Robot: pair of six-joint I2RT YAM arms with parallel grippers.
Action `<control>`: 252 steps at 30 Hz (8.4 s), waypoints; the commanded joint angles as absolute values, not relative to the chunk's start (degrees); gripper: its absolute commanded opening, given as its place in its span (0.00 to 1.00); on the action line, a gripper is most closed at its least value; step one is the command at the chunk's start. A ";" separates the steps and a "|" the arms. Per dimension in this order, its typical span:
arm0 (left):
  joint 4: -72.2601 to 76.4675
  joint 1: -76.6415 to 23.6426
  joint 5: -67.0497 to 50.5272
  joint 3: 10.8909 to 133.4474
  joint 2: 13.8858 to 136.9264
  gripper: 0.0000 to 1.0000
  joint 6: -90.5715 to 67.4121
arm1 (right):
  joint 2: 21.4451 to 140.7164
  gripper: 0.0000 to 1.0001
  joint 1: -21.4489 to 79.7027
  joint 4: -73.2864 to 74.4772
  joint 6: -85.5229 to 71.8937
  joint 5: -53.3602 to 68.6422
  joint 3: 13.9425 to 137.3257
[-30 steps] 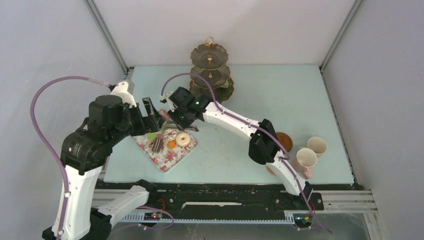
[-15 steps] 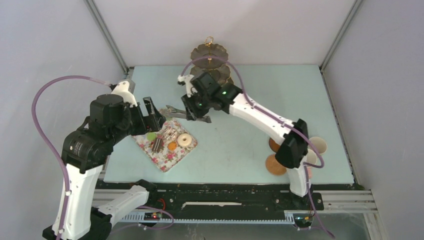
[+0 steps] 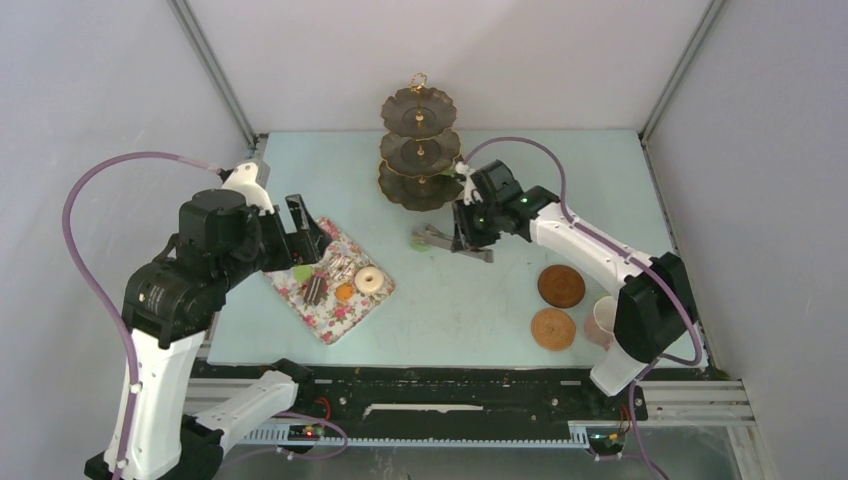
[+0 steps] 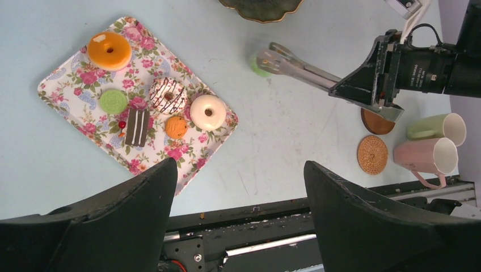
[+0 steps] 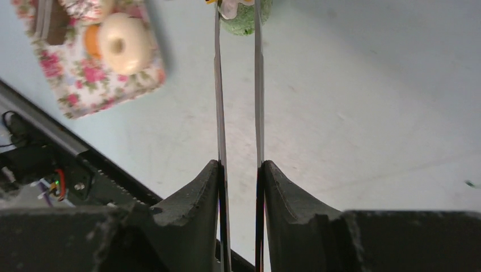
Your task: Serve the afternoon tea
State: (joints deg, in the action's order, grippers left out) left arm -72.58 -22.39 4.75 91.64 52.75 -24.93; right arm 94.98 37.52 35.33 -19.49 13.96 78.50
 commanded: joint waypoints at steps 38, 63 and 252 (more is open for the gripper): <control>-71.52 -23.56 4.75 93.46 53.22 0.89 -23.91 | 111.40 0.18 22.22 32.04 -15.38 14.69 100.09; -72.77 -23.98 6.23 95.75 54.41 0.91 -23.29 | 114.19 0.48 23.49 30.68 -14.60 13.07 98.81; -71.20 -23.91 5.45 95.89 51.39 0.90 -24.43 | 120.98 0.11 53.12 16.31 -50.50 32.18 96.73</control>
